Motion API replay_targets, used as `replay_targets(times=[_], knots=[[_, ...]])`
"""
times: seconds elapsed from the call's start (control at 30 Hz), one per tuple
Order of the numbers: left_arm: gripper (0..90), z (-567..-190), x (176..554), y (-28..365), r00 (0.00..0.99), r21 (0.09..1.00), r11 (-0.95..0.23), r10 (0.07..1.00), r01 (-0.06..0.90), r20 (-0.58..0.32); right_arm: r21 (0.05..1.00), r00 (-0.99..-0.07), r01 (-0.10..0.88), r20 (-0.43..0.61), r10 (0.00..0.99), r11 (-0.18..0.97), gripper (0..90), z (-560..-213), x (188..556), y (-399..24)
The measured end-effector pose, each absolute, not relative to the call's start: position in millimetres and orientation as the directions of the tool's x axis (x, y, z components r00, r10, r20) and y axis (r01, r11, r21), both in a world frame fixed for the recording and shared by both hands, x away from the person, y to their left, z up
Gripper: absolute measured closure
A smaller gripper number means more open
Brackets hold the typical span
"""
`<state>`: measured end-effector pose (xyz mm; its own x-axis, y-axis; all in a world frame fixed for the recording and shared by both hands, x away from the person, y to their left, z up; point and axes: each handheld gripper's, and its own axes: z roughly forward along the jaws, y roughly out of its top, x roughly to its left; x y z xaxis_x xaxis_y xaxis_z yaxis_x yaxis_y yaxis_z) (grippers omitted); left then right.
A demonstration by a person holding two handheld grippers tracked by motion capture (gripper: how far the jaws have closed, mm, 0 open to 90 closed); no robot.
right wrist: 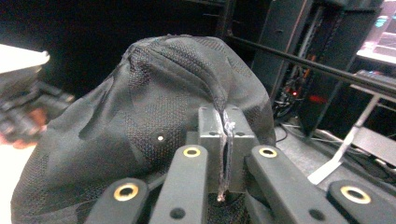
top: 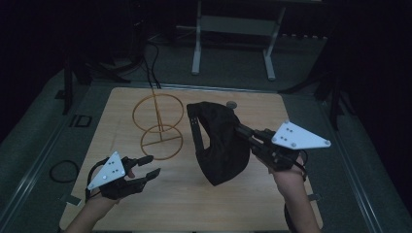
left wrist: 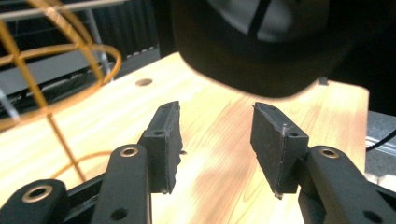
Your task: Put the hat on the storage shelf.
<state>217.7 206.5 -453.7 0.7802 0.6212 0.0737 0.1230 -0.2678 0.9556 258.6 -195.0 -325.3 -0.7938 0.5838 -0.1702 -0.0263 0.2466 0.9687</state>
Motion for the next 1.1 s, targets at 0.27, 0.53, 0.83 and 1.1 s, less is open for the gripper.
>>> replay_targets(times=[0.27,0.53,0.83,1.1], knots=[[37.8,-486.8,214.6,222.6,0.711,0.947,-0.25,0.703,0.201,0.035,0.968,-0.766,-0.022,-0.178,0.618,0.251,88.3,-313.7,292.5,-171.1],[13.5,-508.5,212.5,232.8,0.619,0.939,-0.224,0.785,0.26,0.016,0.964,-0.763,-0.004,-0.174,0.623,0.265,88.3,-307.9,323.3,-138.3],[2.8,-527.0,211.0,234.7,0.583,0.93,-0.224,0.812,0.292,0.012,0.952,-0.771,0.024,-0.176,0.612,0.304,88.2,-305.2,352.5,-97.5],[3.0,-526.1,208.7,237.5,0.571,0.937,-0.221,0.821,0.272,0.029,0.949,-0.791,0.049,-0.154,0.592,0.313,88.2,-306.3,370.6,-65.4]])
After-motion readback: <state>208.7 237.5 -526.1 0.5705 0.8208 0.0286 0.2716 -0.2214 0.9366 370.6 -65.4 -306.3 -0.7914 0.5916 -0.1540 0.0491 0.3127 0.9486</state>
